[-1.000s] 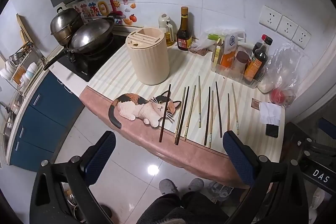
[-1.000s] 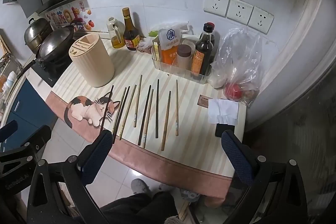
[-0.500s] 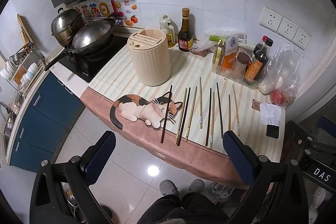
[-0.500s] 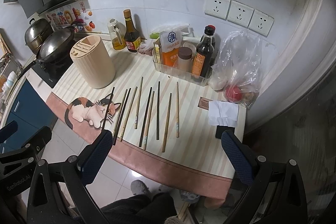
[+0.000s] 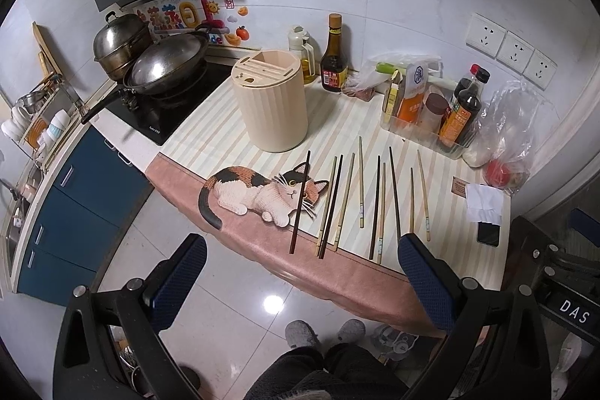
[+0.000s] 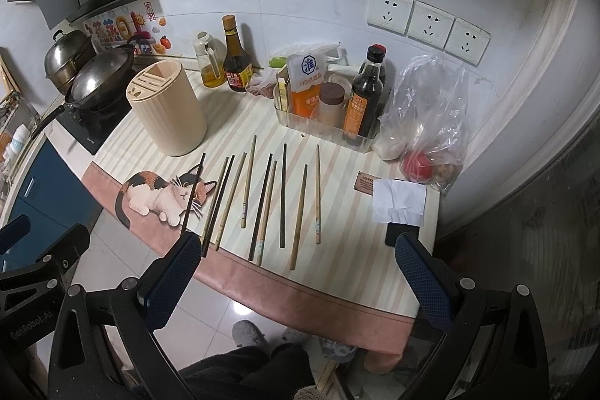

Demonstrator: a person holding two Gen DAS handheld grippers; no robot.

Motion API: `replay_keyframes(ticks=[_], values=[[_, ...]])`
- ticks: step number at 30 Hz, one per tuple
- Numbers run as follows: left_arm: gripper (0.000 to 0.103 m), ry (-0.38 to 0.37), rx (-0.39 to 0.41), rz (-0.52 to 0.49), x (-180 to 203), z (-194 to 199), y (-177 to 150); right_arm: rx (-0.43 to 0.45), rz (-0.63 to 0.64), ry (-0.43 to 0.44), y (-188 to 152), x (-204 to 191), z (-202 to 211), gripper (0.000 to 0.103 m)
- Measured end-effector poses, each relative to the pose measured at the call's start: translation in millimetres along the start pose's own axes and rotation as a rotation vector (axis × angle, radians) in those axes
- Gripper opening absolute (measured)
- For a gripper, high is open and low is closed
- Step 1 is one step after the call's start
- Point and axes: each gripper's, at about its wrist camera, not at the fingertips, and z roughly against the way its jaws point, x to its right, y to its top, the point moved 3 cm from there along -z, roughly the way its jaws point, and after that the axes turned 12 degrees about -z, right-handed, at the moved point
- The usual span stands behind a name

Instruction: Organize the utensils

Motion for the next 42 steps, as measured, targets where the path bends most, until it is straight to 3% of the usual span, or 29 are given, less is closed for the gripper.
replay_keyframes(ticks=[16, 42], values=[[0.103, -0.003, 0.020, -0.005, -14.7, 1.9, 2.0, 0.010, -0.005, 0.003, 2.9, -0.8, 5.6, 0.103], [0.103, 0.001, 0.024, -0.003, -5.0, 4.4, -0.4, 0.013, -0.002, 0.005, 4.4, -3.5, 9.7, 0.103]])
